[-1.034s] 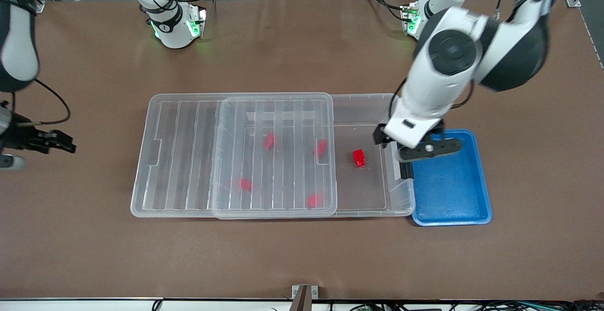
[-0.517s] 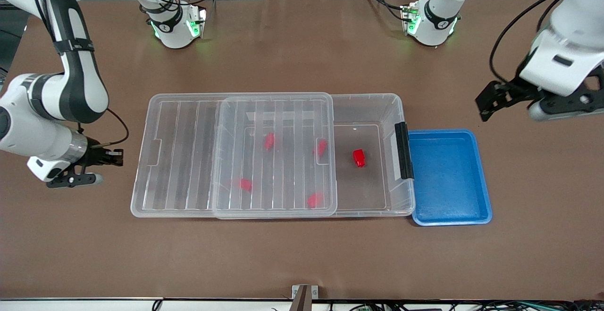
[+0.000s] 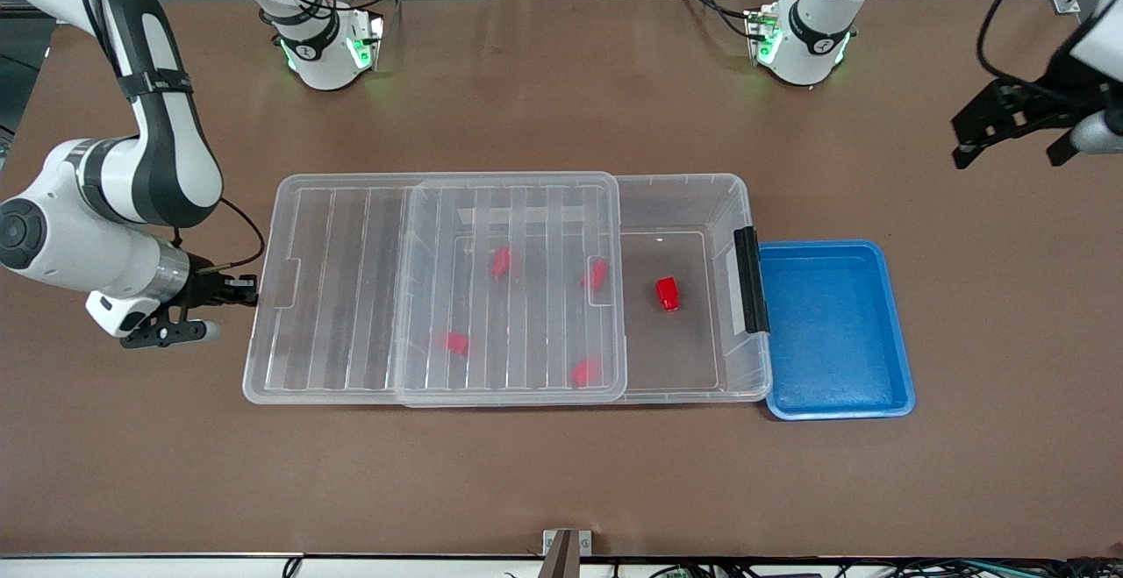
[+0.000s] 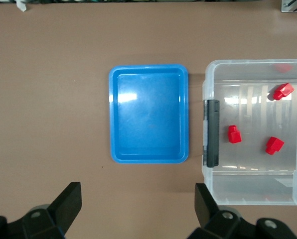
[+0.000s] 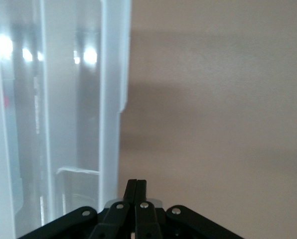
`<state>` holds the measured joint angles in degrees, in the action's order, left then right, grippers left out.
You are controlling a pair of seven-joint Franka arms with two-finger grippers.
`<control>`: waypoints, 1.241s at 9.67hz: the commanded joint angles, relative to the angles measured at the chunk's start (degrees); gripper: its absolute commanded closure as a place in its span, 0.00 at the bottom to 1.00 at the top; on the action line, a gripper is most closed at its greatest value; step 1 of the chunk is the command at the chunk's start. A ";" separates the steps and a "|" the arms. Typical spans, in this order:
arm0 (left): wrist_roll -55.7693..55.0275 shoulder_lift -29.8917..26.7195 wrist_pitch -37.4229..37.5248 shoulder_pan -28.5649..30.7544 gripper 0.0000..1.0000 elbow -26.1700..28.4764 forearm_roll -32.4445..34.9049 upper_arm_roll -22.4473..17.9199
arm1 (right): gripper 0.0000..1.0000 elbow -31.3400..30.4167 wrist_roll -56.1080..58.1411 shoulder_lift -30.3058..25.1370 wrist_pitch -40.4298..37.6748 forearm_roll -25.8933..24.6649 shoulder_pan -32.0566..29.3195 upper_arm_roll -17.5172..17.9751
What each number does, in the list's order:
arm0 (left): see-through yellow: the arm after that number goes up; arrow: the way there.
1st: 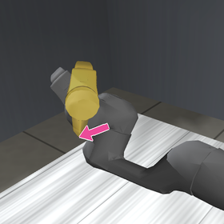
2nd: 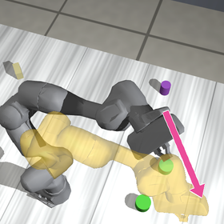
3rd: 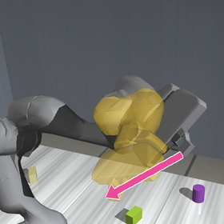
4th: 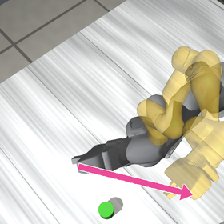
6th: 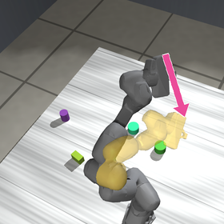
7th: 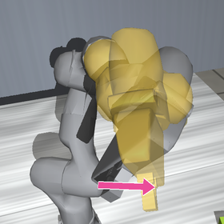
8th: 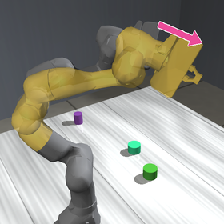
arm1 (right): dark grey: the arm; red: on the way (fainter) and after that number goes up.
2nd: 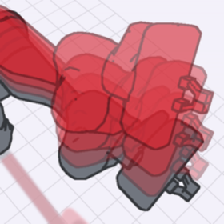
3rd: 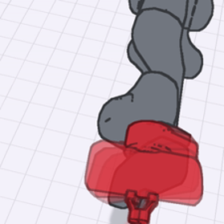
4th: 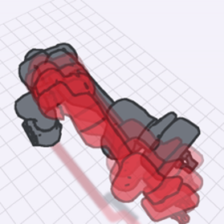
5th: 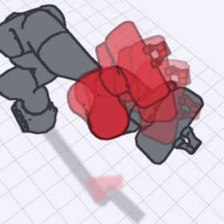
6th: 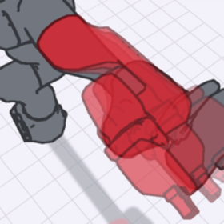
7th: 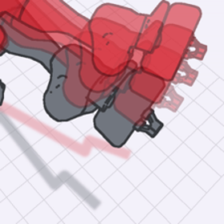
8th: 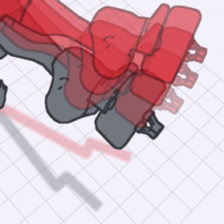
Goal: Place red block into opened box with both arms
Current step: 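Push the clear lid along the box with the right gripper to close it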
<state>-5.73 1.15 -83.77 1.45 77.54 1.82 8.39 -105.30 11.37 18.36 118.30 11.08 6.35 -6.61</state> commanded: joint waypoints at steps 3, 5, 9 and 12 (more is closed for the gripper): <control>2.04 -7.56 1.24 -3.12 0.00 12.19 -1.11 -3.99 | 1.00 -0.79 -3.18 -0.26 0.27 4.11 4.19 -0.25; 2.13 -7.40 1.51 -3.30 0.00 11.94 -1.03 -3.90 | 1.00 -0.53 -5.56 0.71 0.79 6.31 6.74 -0.34; 2.13 -6.87 1.51 -3.21 0.00 11.67 -1.03 -3.90 | 1.00 -0.09 -9.95 2.47 2.99 6.41 11.49 -0.34; 2.22 -6.60 1.42 -3.03 0.00 11.76 -1.20 -3.90 | 1.00 1.31 -12.14 3.69 3.96 6.49 13.16 -0.34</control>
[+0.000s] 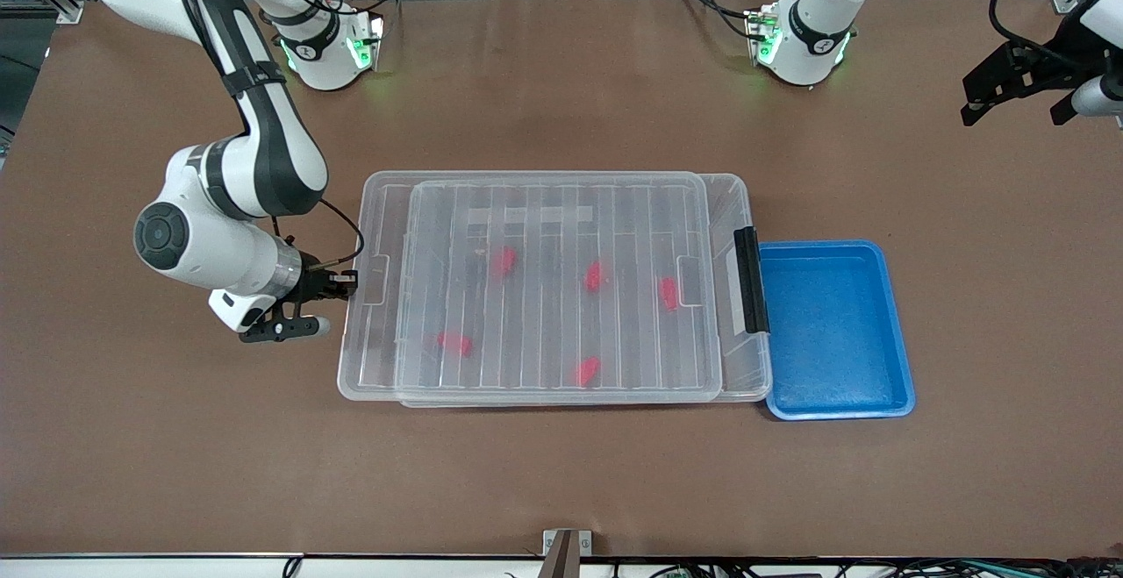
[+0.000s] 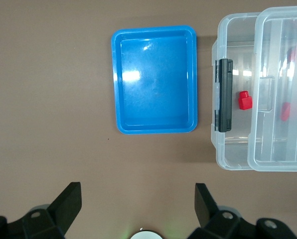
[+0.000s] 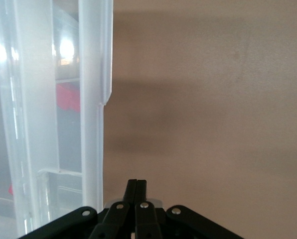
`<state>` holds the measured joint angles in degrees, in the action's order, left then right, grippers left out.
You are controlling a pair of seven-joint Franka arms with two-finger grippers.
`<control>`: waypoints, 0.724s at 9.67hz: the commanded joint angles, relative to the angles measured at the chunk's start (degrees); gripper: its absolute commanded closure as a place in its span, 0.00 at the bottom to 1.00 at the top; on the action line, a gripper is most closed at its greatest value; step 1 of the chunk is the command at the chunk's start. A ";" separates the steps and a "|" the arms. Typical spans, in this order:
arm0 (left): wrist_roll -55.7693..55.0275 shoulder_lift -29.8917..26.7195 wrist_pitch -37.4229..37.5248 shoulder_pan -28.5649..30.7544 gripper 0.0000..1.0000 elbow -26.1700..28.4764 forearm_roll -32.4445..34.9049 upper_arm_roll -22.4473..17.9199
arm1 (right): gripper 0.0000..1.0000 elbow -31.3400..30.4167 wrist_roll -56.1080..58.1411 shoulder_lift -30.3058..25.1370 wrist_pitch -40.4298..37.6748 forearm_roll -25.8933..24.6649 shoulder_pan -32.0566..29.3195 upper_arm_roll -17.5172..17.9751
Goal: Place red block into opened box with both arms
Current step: 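Push the clear lid along the box with the right gripper to close it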
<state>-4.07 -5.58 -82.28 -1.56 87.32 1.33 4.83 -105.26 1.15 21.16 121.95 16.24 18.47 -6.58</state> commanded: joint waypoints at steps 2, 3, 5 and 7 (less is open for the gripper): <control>0.55 0.65 -0.17 -0.02 0.00 1.89 -0.71 -0.35 | 1.00 1.81 -3.16 1.69 1.09 1.34 2.53 -0.36; 0.46 0.74 -0.17 0.07 0.00 1.89 -0.71 -0.35 | 1.00 2.07 -3.95 1.96 1.35 1.34 3.14 -0.36; 0.46 0.66 -0.17 0.25 0.00 1.81 -0.71 -0.35 | 1.00 2.25 -4.05 2.13 1.10 1.25 3.24 -0.36; 0.29 0.75 -0.08 0.16 0.00 1.72 -0.45 -0.44 | 0.62 2.95 -3.87 1.96 0.30 1.08 2.36 -0.53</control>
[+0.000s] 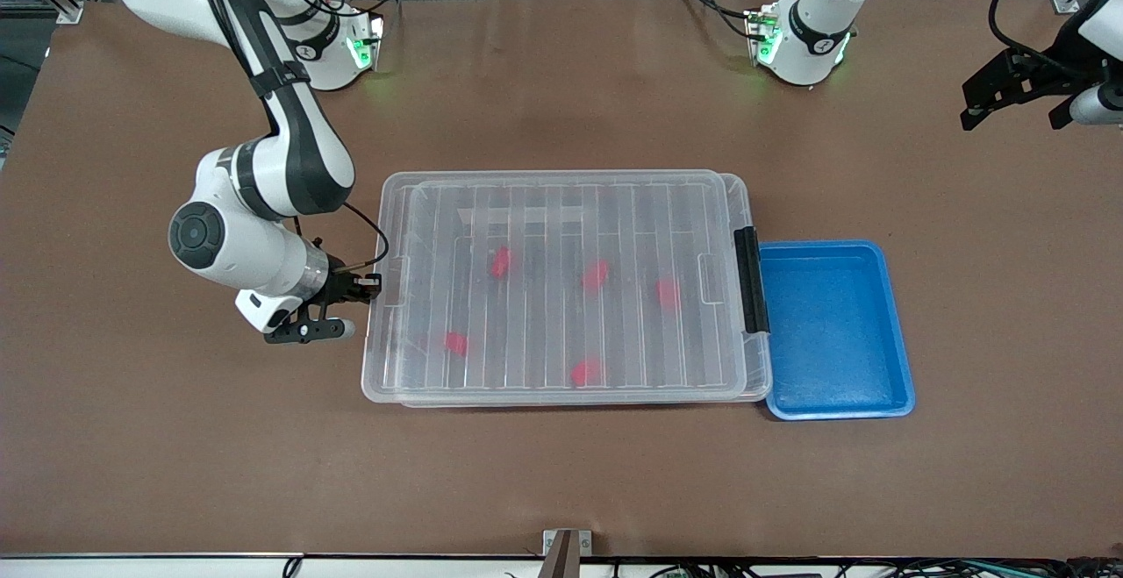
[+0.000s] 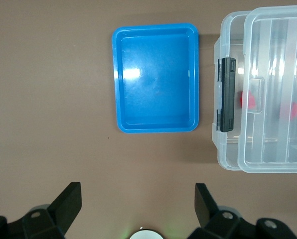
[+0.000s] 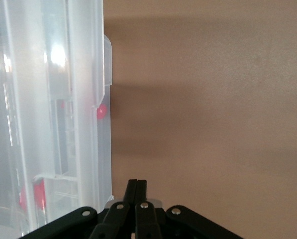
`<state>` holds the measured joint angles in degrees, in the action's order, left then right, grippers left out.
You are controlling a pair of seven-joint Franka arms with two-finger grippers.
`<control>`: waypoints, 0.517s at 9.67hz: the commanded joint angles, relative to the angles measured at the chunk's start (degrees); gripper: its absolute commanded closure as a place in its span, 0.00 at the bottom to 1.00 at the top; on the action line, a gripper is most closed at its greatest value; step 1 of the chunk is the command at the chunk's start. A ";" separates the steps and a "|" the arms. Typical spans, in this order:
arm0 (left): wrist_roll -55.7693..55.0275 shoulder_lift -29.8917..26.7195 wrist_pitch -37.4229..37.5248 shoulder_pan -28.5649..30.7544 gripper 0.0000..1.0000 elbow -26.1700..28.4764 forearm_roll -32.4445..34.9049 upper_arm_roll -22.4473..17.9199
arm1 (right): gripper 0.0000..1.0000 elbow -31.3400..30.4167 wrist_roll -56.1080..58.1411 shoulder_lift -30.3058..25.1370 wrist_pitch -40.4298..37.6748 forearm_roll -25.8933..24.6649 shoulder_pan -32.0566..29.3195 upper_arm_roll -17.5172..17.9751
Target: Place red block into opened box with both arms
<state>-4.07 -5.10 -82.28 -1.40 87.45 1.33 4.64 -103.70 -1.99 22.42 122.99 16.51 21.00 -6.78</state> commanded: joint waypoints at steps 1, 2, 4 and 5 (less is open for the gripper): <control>0.03 0.44 -0.07 -0.01 0.00 0.89 -0.45 -0.25 | 0.01 1.39 -0.65 -0.35 -4.21 -0.15 -1.21 -0.78; 0.20 0.52 -0.07 0.08 0.00 0.19 -0.19 -0.25 | 0.00 3.04 -0.56 -2.97 -9.30 -0.34 -3.40 -3.13; 0.38 0.53 -0.07 0.17 0.00 -0.52 -0.10 -0.60 | 0.00 8.39 -1.17 -7.90 -21.15 -6.53 -3.95 -8.14; 0.29 0.53 0.01 -0.18 0.00 -0.44 0.08 -0.51 | 0.00 11.99 -3.70 -10.01 -26.95 -11.54 -4.21 -8.86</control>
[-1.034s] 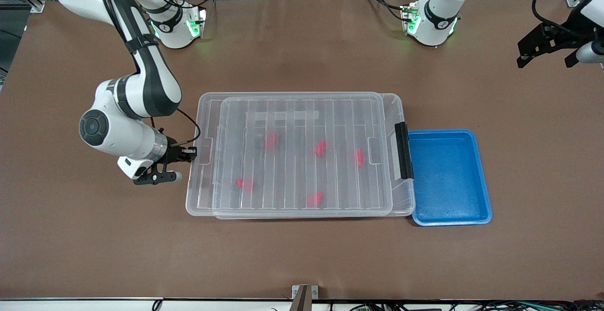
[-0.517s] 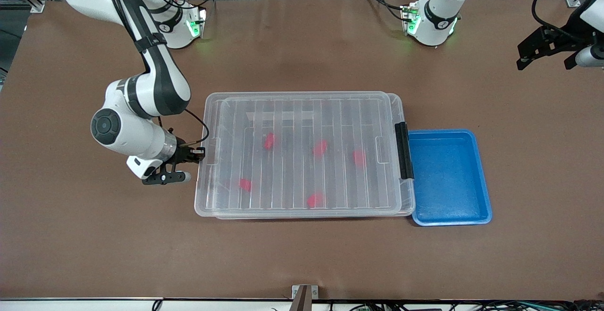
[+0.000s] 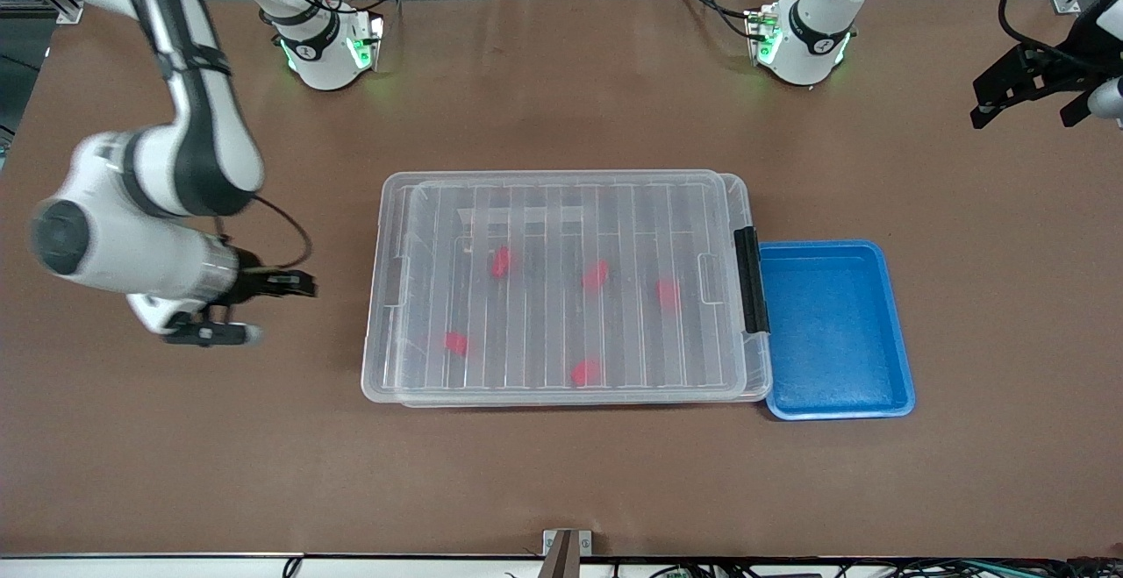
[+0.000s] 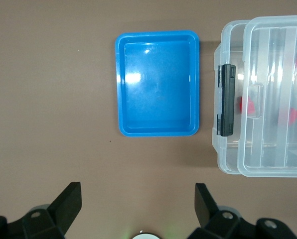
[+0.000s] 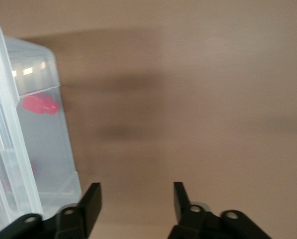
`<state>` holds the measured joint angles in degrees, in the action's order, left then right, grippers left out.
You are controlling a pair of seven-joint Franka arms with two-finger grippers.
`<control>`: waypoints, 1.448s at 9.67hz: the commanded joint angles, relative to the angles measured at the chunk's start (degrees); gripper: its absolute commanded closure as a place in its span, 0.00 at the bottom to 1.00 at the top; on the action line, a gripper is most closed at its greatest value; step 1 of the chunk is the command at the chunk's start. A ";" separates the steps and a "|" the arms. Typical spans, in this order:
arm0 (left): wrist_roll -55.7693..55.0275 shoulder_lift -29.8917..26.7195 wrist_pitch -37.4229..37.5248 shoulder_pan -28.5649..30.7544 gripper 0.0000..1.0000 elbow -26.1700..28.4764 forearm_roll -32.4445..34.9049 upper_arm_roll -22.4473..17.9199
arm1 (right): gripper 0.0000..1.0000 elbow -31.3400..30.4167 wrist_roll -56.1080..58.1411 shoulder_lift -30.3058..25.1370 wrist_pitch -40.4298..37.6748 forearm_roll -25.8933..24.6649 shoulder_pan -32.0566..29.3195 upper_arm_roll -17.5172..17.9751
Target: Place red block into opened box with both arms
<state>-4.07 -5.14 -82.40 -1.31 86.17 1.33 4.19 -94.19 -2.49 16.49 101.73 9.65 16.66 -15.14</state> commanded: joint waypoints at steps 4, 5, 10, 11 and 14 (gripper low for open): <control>0.73 0.21 0.22 -0.62 0.00 1.37 -0.62 0.82 | 0.00 5.06 -4.73 -14.98 -15.49 -6.13 -1.71 -7.95; 0.73 0.21 0.22 -0.54 0.00 1.46 -0.62 1.17 | 0.00 5.50 -0.46 -16.04 -18.03 -6.13 -1.80 -9.80; 0.91 0.13 1.45 -0.45 0.00 1.28 -0.71 1.17 | 0.00 10.51 1.34 -15.44 -21.58 -6.22 -1.72 -10.08; 0.82 0.04 1.45 -0.45 0.00 1.19 -0.62 1.17 | 0.00 10.43 1.43 -15.44 -21.49 -6.31 -1.54 -10.08; 0.82 -0.05 1.45 -0.45 0.00 0.93 -0.54 1.17 | 0.00 10.60 1.43 -15.44 -22.01 -6.13 -12.28 -1.27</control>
<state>-4.06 -5.16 -81.81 -1.95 86.06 1.32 5.32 -84.67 -1.69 0.74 80.61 4.26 11.43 -22.69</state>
